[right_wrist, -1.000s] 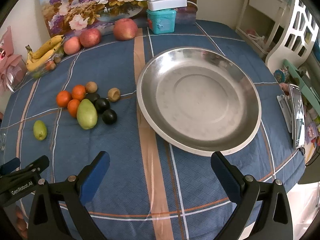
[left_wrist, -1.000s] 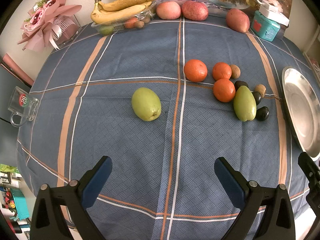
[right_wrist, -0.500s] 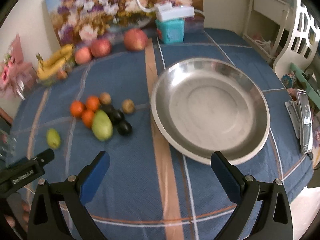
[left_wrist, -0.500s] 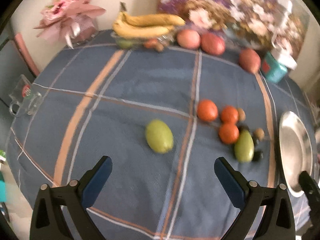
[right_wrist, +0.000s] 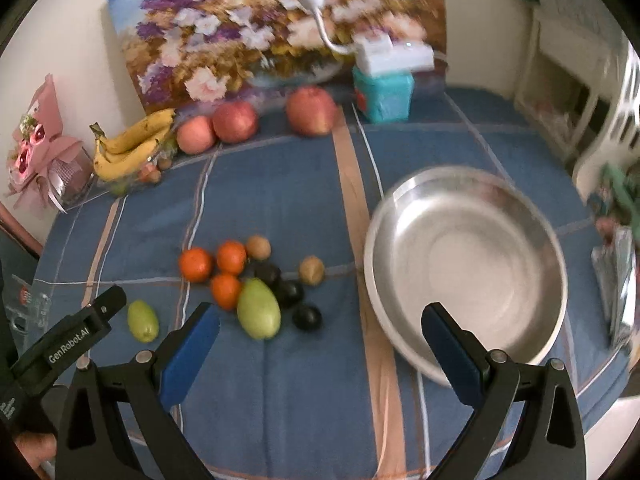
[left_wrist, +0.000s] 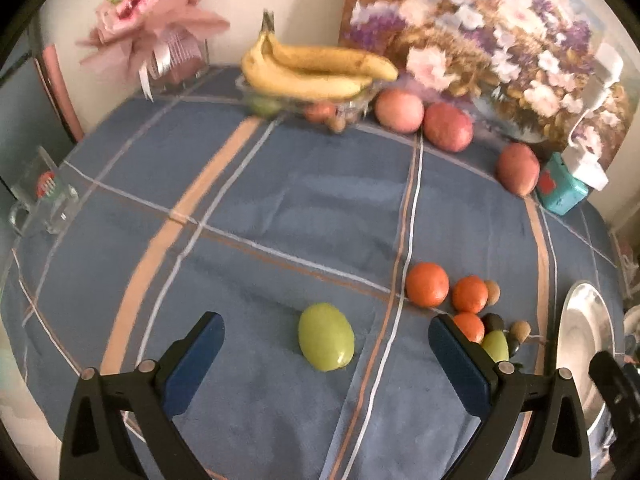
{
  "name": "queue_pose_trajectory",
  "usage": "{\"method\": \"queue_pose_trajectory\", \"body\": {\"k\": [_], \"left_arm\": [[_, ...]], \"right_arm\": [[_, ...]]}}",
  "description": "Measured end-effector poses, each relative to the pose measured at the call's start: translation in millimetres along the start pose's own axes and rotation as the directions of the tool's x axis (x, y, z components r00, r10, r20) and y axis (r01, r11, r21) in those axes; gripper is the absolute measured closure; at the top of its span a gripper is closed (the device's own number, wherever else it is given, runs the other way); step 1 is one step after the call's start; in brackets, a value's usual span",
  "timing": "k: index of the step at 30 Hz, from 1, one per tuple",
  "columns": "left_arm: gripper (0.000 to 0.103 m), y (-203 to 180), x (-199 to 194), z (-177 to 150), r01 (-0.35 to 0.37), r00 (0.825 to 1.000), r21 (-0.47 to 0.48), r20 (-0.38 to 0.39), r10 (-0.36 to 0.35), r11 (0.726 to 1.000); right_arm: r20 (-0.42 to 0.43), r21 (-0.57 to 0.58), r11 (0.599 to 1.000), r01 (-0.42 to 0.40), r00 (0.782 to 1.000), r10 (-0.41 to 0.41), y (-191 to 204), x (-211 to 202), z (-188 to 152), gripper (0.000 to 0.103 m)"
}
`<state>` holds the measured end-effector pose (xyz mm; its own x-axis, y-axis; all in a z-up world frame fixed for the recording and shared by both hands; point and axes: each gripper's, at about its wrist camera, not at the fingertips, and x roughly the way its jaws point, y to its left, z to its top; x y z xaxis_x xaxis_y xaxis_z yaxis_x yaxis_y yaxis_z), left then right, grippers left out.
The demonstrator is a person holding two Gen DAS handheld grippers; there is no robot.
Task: Organize fruits
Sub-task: 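Grasp the small green pear with the left tool while the right tool grasps the large green pear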
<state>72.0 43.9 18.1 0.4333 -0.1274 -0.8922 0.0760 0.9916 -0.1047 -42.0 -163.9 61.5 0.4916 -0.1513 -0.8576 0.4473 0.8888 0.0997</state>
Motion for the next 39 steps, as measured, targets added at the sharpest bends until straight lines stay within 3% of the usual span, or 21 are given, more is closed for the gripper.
{"method": "queue_pose_trajectory", "body": {"k": [9,16,18,23,26,30,34,35,37,39], "left_arm": [[0.0,-2,31,8,0.0,0.995,-0.065,-0.098,-0.006,0.998],[0.001,-6,49,3,-0.003,0.987,-0.057,-0.159,-0.007,0.998],[0.002,-2,54,1,-0.002,0.984,-0.08,-0.178,-0.013,0.997],[0.012,6,63,-1,0.008,0.977,-0.113,-0.212,-0.032,0.994],[0.013,8,66,-2,0.015,0.974,-0.132,-0.221,-0.044,0.991],[0.022,11,70,-2,0.026,0.972,-0.143,-0.227,-0.058,0.989],[0.047,17,69,-6,0.021,0.972,-0.155,-0.226,-0.056,0.988],[0.055,17,69,-6,0.019,0.973,-0.155,-0.223,-0.054,0.988],[0.06,18,66,-6,0.031,0.973,-0.164,-0.219,-0.067,0.986],[0.06,19,65,-6,0.031,0.974,-0.166,-0.218,-0.067,0.986]], "right_arm": [[0.036,-0.08,0.994,0.071,0.997,-0.068,27,13,21,0.002],[-0.065,-0.073,0.997,-0.023,0.998,0.019,22,45,13,0.002],[-0.087,-0.061,0.997,-0.039,0.996,0.034,20,52,10,0.005],[-0.127,-0.108,0.993,-0.057,0.991,0.043,32,60,2,0.027],[-0.171,-0.128,0.989,-0.074,0.984,0.052,39,70,-5,0.031],[-0.216,-0.152,0.983,-0.1,0.974,0.066,48,81,-11,0.041],[-0.215,-0.169,0.981,-0.094,0.975,0.056,54,82,-14,0.043],[-0.215,-0.175,0.98,-0.093,0.975,0.054,56,84,-12,0.049],[-0.217,-0.19,0.977,-0.098,0.975,0.056,58,84,-13,0.059],[-0.22,-0.192,0.976,-0.105,0.974,0.061,59,83,-15,0.06]]}}
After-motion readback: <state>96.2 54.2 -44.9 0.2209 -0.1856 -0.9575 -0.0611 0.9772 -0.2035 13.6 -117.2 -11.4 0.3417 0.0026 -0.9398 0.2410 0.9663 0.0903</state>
